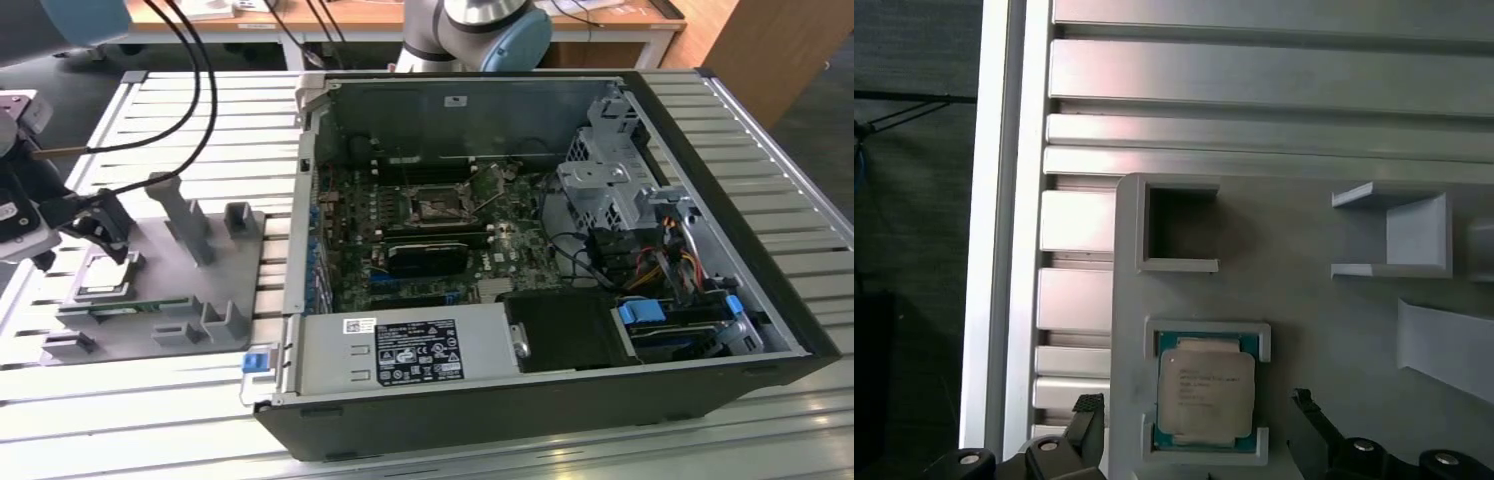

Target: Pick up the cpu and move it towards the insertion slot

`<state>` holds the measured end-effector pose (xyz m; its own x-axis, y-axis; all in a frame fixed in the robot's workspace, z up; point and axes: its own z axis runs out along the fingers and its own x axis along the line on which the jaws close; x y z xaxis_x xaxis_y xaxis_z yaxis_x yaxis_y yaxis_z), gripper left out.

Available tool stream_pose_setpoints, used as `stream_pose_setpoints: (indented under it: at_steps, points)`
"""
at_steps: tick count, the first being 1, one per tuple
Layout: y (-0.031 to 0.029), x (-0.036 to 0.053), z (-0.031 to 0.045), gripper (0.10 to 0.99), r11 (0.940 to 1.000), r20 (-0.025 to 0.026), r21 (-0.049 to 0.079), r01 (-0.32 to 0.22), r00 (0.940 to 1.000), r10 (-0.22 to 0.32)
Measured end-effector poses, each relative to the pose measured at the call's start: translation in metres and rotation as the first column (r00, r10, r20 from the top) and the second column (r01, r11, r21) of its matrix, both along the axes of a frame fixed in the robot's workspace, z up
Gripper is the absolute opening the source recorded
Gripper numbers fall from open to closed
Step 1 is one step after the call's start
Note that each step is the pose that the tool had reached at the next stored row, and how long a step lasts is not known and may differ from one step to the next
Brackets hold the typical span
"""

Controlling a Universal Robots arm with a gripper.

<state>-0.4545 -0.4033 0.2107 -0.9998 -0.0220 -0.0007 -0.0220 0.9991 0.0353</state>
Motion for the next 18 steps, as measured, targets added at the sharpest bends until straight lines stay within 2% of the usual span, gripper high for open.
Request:
stream_pose_setpoints:
  at_steps: [5,18]
  points:
    - [0.0,0.0003,-0.0074,0.82,1.0,-0.0018,0.0,0.0,1.0,0.0]
    - [0.0,0.0058,-0.022,0.82,1.0,-0.0012,0.0,0.0,1.0,0.0]
